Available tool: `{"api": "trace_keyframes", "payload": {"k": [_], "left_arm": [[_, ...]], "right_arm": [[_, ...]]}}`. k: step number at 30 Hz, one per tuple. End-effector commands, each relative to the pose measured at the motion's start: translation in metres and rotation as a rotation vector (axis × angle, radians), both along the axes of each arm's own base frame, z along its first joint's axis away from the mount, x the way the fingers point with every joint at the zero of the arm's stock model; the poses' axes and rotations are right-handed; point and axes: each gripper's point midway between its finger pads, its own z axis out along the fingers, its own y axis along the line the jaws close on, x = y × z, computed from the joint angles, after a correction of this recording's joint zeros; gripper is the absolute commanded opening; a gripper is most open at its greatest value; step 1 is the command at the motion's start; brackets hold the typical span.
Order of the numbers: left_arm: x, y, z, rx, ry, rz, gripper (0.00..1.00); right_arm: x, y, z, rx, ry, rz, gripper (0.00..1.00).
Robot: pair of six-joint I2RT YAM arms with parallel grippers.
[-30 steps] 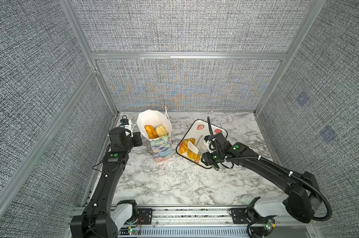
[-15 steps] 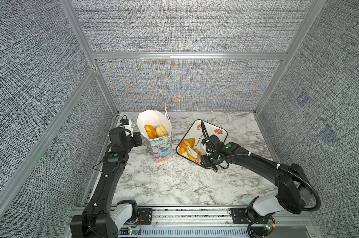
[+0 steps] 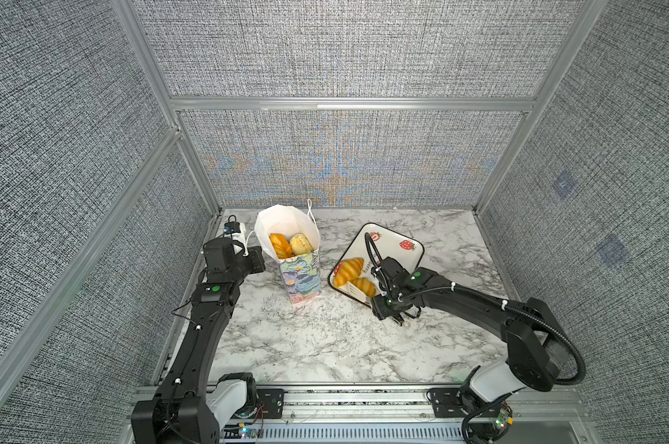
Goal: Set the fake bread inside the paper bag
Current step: 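Lower the tongs onto a striped croissant and close them with the right gripper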
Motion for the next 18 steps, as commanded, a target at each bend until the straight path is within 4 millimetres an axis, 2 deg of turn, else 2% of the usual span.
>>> {"api": "trace_keyframes", "payload": {"k": [1, 15, 18], "left_arm": [[0.0003, -0.0014, 0.0016, 0.0, -0.011, -0.012, 0.0], [0.0, -0.0011, 0.0014, 0.003, -0.01, -0.012, 0.0], [0.0002, -0.0012, 0.001, 0.003, -0.009, -0.012, 0.0]], "right_arm": [[0.0011, -0.003, -0.0011, -0.024, -0.007, -0.011, 0.61], [0.0046, -0.0023, -0.0076, -0.061, -0.001, -0.001, 0.6], [0.0051, -0.0031, -0.0086, -0.068, -0.002, -0.001, 0.56]]}}
